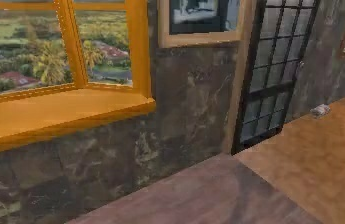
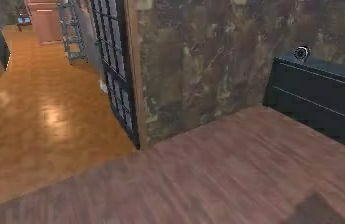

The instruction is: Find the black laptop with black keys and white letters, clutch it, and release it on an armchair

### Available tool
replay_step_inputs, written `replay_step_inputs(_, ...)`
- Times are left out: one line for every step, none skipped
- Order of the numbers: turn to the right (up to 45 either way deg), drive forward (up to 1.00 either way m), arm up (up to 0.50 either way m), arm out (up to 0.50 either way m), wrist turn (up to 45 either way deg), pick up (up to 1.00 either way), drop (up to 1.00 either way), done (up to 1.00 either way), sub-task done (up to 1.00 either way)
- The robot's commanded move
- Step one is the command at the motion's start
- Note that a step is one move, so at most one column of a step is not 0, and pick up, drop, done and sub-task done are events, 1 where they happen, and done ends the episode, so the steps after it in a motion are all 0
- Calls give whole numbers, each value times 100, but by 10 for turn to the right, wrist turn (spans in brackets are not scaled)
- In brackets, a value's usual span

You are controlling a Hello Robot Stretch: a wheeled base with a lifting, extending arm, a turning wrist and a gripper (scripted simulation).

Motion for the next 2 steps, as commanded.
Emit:
replay_step_inputs(450,0,0,0,0,0,0,0,0)
replay_step_inputs(90,0,0,0,0,0,0,0,0)
